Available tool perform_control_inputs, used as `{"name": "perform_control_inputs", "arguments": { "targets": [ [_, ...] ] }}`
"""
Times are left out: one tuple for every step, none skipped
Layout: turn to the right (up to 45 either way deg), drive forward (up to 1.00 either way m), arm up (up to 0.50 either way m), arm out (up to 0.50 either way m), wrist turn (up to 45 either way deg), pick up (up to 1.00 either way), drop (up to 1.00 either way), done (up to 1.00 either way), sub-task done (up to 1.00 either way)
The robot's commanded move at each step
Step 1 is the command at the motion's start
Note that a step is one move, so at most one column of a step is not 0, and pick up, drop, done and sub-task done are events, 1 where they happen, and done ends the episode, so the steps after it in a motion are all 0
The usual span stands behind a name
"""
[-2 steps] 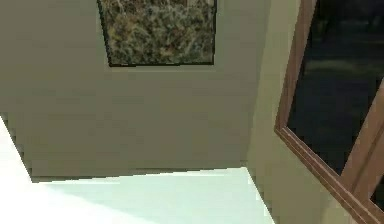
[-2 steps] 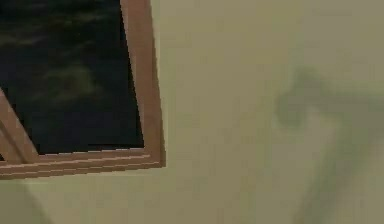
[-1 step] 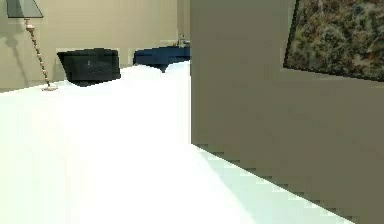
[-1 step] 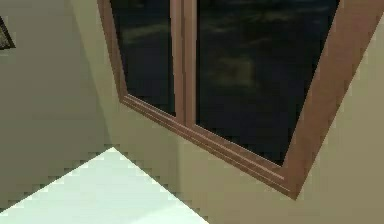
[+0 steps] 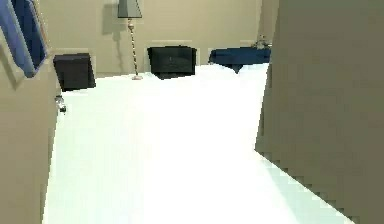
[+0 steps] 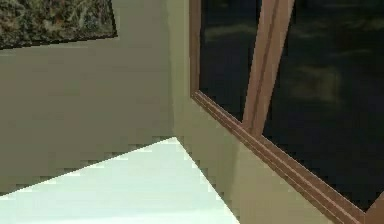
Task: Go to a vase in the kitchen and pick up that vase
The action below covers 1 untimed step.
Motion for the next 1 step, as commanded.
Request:
{"name": "perform_control_inputs", "arguments": {
  "targets": [
    [0.0, 1.0, 0.0, 0.0, 0.0, 0.0, 0.0, 0.0, 0.0]
  ]
}}
